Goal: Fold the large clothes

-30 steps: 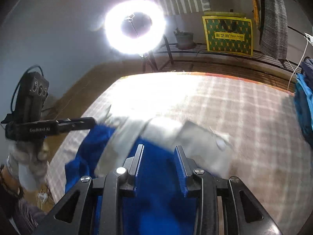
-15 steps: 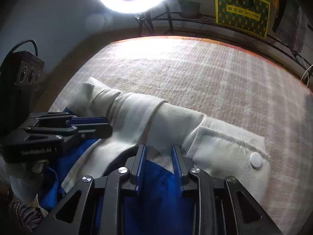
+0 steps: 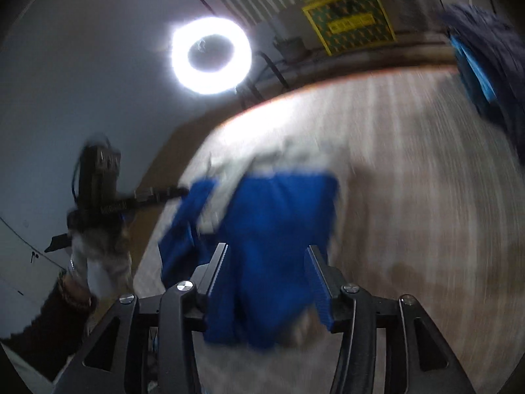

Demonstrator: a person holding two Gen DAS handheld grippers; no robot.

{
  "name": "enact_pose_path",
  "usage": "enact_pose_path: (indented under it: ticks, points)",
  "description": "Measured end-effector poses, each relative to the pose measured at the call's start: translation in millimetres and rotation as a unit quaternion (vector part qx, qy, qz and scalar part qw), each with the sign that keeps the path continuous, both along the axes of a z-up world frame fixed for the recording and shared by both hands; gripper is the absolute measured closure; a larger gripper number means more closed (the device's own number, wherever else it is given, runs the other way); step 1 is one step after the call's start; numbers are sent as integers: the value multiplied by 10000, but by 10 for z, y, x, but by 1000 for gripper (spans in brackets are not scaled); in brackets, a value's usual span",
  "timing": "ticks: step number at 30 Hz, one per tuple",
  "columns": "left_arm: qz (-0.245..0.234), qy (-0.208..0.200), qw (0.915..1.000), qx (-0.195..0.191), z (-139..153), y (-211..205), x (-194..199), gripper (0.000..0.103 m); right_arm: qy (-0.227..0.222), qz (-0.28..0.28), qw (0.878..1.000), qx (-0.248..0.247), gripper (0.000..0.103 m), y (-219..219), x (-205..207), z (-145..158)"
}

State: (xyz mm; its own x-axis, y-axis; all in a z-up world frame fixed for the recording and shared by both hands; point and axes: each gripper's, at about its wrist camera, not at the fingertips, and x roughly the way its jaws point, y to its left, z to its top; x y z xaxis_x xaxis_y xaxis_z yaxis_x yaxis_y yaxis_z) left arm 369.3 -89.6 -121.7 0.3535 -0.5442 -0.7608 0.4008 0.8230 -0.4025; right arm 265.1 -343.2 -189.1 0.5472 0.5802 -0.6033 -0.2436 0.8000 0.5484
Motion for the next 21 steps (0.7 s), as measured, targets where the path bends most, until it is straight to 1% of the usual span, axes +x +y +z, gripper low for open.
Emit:
enact_pose_path:
  ticks: [2,3,4,5,7,9,10,11,12,13,14,16,17,18,19,21]
  points:
    - [102,4,9999,-135,42,51,-16,81,191,32,9998,-100,52,59,-43,-157]
    - [188,-31,9997,-163,54,96,-1,81,270,61,9994,-230,53,119,-53,-238]
    - [323,-57,9993,-157,53,172,7,81,333,153,9987,-351,60,192,-52,-303]
    - [416,-54,9990,-156,35,249,9,81,389,244,9979,-457,76,252,-61,-352]
    - [712,21,9974,-148,-68,469,5,81,428,367,9963,-654,87,339,-68,-408]
    - [968,113,9952,-36,-184,657,-22,81,426,392,9927,-1062,88,419,-108,-392]
    - [1066,152,9942,-31,-238,762,-40,81,350,457,9920,-1126,88,430,-121,-362]
    - [1134,188,9934,-25,-272,828,-55,81,260,501,9912,-1202,84,432,-161,-328]
    - [1216,232,9923,-8,-328,907,-74,81,136,519,9908,-1239,83,423,-184,-268]
    - [1287,279,9913,52,-393,966,-89,81,68,517,9913,-1211,78,410,-202,-227]
    - [1345,379,9900,183,-499,999,-95,81,-1,501,9920,-1158,76,389,-230,-186]
    - [1236,579,9890,562,-808,940,-120,81,-60,458,9928,-1105,76,373,-180,-142]
    - [1196,392,9897,677,-852,905,-162,81,-14,446,9923,-1153,76,377,-137,-158]
    - [1111,242,9899,850,-836,855,-182,81,59,407,9916,-1225,76,385,-96,-198]
    - [1008,285,9900,949,-801,837,-159,81,166,377,9908,-1286,76,393,-47,-262]
    - [1071,476,9903,745,-737,927,-122,81,254,308,9903,-1332,76,360,14,-278]
